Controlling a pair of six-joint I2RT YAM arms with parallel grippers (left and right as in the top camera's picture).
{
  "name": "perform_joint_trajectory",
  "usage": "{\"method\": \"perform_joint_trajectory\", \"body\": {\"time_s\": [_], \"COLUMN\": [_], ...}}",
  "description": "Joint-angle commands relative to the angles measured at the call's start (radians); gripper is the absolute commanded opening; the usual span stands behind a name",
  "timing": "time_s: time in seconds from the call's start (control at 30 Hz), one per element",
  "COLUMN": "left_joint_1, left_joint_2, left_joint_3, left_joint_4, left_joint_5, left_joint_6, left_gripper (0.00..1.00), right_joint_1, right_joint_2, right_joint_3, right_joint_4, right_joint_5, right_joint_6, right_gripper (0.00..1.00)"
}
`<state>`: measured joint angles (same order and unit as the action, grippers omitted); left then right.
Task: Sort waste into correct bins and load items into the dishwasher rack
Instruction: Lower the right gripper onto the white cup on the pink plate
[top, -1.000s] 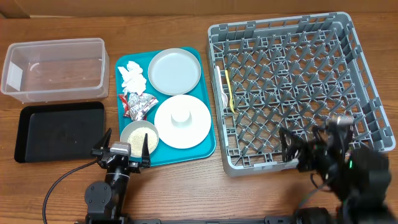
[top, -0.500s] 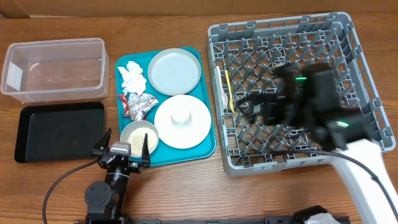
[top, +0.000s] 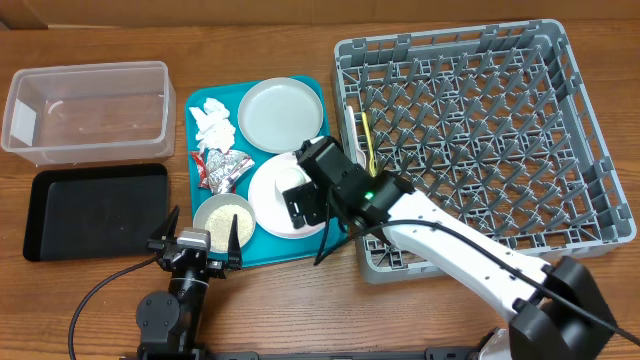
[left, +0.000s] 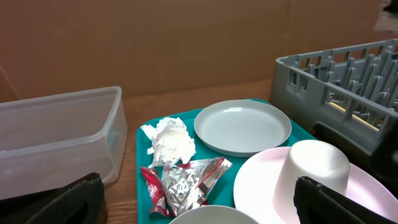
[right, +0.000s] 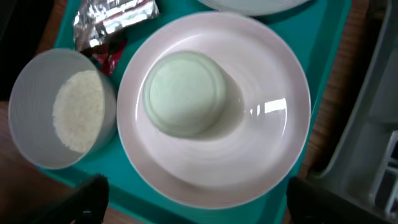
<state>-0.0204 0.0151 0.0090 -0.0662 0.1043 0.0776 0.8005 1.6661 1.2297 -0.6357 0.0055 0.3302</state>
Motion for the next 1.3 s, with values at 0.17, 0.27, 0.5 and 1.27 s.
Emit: {"method": "perform_joint_trajectory", "body": {"time_s": [0.17, 0.27, 0.5, 1.27], "left_joint_1": [-0.009, -0.009, -0.009, -0.009], "left_joint_2": [-0.010, -0.010, -0.010, -0.010], "left_joint_3": [-0.004, -0.004, -0.004, -0.004], "left_joint_4": [-0.001, -0.001, -0.001, -0.001], "left_joint_5": [-0.004, -0.004, -0.004, -0.004], "left_joint_6": [-0.006, -0.006, -0.006, -0.006], "left_gripper": [1.00, 1.00, 1.00, 1.00], "right_joint_1": [0.003, 0.003, 0.003, -0.064], "right_joint_2": [0.037, 0.091, 0.116, 0.244], "right_joint_3": [0.029, 0.029, 0.029, 0.467], "right_joint_4": [0.224, 0.239, 0.284, -0.348], "right_joint_5": [0.045, 0.045, 0.046, -0.134], "right_joint_6": [-0.011, -0.022, -0.038, -0.068], "right_gripper": [1.00, 0.96, 0.93, 1.00]}}
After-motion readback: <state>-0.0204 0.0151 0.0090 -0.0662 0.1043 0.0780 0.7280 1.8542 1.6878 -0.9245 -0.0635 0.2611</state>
